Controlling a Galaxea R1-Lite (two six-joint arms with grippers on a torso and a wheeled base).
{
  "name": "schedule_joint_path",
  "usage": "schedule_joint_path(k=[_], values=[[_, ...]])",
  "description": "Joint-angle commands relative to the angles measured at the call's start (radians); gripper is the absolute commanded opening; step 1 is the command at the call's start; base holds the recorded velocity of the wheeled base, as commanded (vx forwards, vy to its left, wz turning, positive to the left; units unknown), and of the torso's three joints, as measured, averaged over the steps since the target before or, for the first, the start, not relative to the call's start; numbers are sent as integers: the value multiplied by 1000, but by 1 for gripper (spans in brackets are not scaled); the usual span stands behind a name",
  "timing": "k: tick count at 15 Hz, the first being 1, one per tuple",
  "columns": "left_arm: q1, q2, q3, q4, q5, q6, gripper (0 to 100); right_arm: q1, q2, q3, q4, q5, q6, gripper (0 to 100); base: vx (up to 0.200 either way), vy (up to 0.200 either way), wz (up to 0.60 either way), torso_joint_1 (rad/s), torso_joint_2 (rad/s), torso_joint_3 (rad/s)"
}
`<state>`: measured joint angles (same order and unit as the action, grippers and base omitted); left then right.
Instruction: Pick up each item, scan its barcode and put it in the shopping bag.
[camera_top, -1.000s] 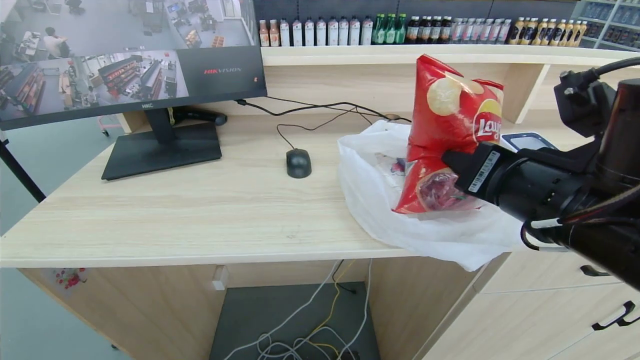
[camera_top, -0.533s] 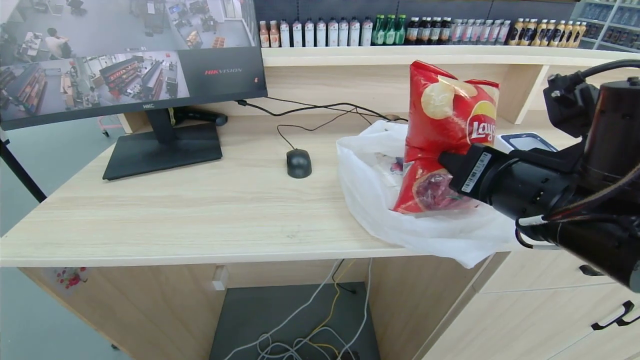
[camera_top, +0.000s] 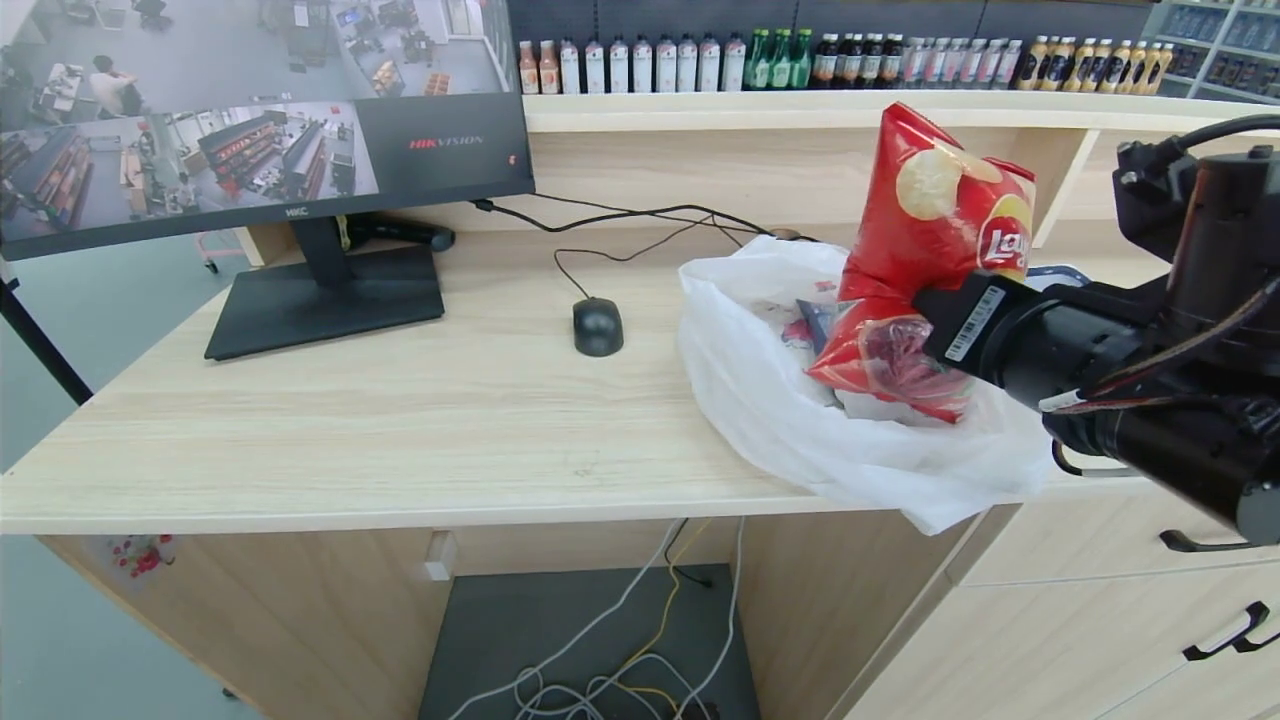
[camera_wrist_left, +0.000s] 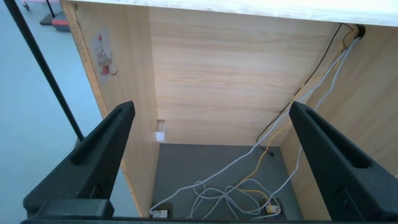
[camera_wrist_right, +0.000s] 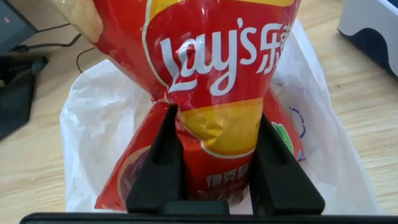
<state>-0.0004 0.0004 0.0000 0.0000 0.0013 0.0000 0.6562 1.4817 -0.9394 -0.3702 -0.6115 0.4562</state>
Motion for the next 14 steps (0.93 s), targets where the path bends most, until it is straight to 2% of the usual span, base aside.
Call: schedule_joint_path(k=[1,5,8,11,14], values=[[-1,0,0,0,0,0,100,7,3,13,1,-1,-8,0,0,0,0,0,0,0],[0,0,0,0,0,0,100,-4,42,-4,1,1,-22,0,0,0,0,0,0,0],[0,0,0,0,0,0,100,-3,52,33,-1,15,-30,0,0,0,0,0,0,0],[-1,0,0,0,0,0,100,11,61,90,-58,15,-33,0,0,0,0,0,0,0],[0,0,0,0,0,0,100,13,54,186,-167,52,-120,0,0,0,0,0,0,0]])
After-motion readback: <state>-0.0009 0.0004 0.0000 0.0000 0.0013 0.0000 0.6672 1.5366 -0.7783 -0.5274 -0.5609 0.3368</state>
